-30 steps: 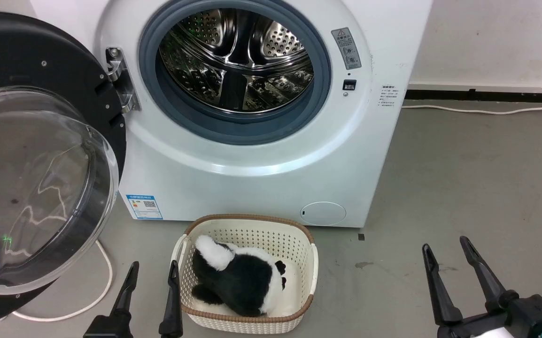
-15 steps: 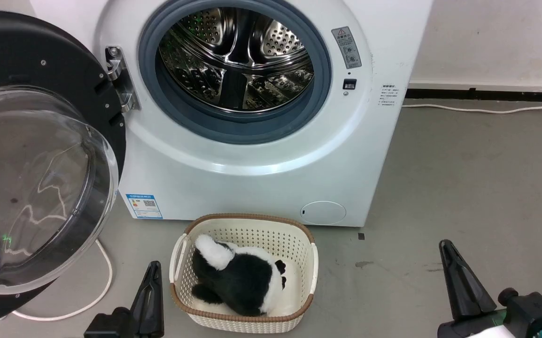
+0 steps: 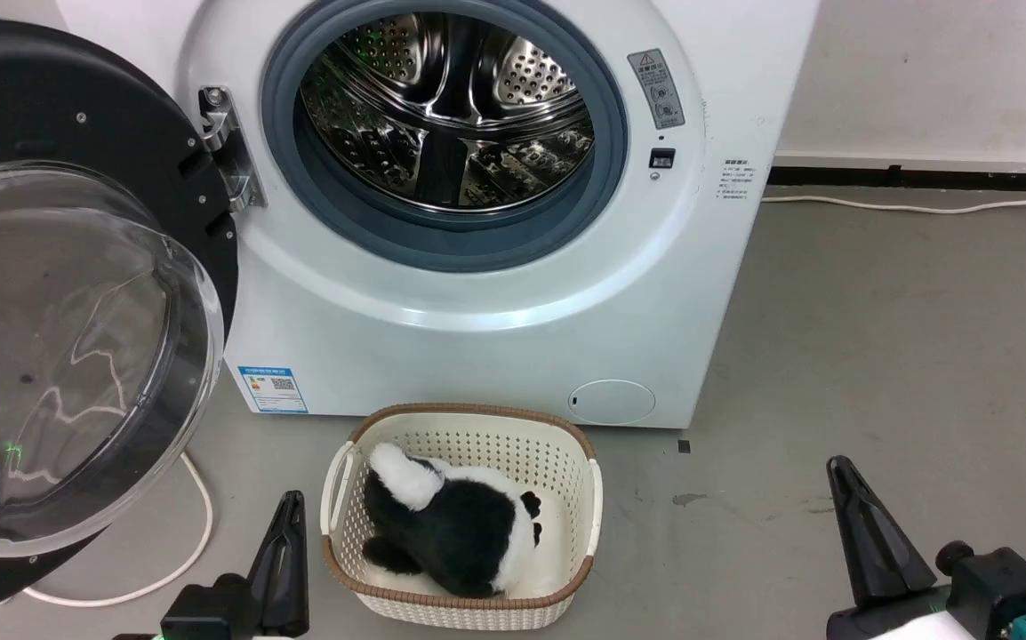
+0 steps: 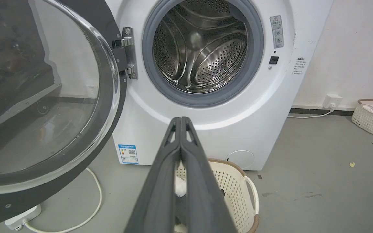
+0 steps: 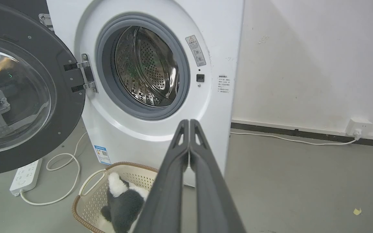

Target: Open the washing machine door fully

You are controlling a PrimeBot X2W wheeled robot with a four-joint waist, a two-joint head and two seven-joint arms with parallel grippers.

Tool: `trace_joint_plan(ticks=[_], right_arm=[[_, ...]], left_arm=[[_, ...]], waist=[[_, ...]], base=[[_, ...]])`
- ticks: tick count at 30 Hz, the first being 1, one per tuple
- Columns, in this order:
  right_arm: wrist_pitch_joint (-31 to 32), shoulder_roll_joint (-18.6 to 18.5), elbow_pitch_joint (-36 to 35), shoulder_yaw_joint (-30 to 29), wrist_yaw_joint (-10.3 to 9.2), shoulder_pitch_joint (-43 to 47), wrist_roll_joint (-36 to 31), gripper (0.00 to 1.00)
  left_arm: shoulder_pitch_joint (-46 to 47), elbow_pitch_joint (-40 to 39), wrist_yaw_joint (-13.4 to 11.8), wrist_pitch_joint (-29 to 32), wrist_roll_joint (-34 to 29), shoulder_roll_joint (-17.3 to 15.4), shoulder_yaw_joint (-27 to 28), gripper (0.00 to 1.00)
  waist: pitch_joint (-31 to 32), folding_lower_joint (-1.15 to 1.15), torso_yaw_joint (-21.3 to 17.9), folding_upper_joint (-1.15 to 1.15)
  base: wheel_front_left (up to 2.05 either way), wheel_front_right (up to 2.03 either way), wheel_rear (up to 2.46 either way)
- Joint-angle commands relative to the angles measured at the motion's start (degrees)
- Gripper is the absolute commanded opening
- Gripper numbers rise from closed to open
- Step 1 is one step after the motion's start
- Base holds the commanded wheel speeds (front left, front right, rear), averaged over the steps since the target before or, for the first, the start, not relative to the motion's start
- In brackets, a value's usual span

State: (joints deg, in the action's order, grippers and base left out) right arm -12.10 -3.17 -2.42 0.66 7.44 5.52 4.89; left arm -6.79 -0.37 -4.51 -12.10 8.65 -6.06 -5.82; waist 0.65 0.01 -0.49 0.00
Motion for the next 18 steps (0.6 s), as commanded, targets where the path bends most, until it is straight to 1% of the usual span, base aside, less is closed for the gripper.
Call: trace_joint_plan(ticks=[1, 18], right_arm=[[0.30, 0.06, 0.17, -0.04, 0.01, -0.83, -0.39, 0.00], [2.29, 0.10, 0.55, -0.15, 0.02, -1.62, -1.15, 0.00]], left_arm=[[0.89, 0.07, 0.26, 0.34, -0.47, 0.33, 0.36, 0.00], [1.89, 0.12, 0.97, 2.33, -1.86, 0.81, 1.28, 0.00]], waist=[[-0.01, 0.00, 0.01, 0.00], [-0.11, 0.00, 0.09, 0.00]], base=[[0.00, 0.00, 0.00], [0.00, 0.00, 0.00]])
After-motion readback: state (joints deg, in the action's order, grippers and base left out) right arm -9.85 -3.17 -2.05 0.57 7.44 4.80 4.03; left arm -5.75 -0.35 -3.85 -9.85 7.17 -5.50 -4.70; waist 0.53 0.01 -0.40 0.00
